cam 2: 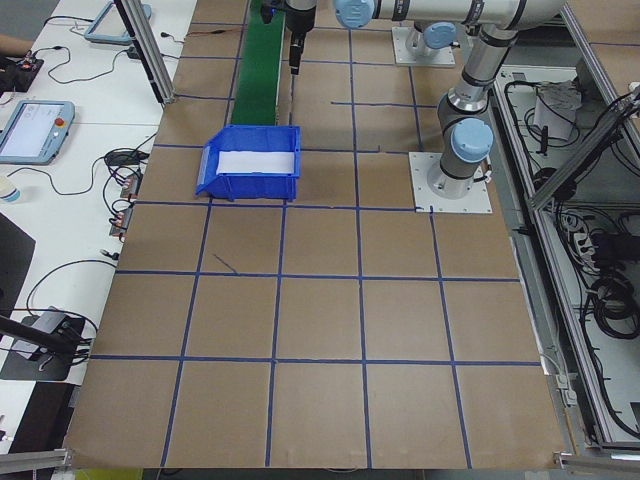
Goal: Move block left to right into plate
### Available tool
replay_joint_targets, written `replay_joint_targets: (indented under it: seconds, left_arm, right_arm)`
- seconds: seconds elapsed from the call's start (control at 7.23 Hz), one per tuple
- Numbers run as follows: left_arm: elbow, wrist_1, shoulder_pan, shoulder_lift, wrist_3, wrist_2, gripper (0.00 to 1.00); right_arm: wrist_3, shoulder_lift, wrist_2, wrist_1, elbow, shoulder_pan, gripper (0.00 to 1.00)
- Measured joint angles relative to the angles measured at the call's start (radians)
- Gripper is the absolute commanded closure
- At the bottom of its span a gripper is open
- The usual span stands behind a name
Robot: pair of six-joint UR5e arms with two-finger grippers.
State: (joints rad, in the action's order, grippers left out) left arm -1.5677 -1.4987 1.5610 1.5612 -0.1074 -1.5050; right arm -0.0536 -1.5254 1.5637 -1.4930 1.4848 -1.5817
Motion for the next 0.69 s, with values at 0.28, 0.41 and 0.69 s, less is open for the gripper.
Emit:
replay_joint_targets:
  seconds: [0.28, 0.41, 0.69]
  left_arm:
    - [0.0, 0.0, 0.0, 0.0, 0.0, -0.002, 0.0]
    - [0.0, 0.0, 0.001, 0.0, 0.0, -0.011, 0.0]
    - [0.0, 0.001, 0.003, 0.0, 0.0, -0.034, 0.0]
  right_arm:
    - [-0.006, 0.023, 0.017, 0.023, -0.045, -0.054, 0.0]
    - [-0.007, 0.009, 0.036, 0.025, -0.043, -0.082, 0.0]
    - [-0.006, -0.039, 0.044, -0.026, 0.014, -0.092, 0.0]
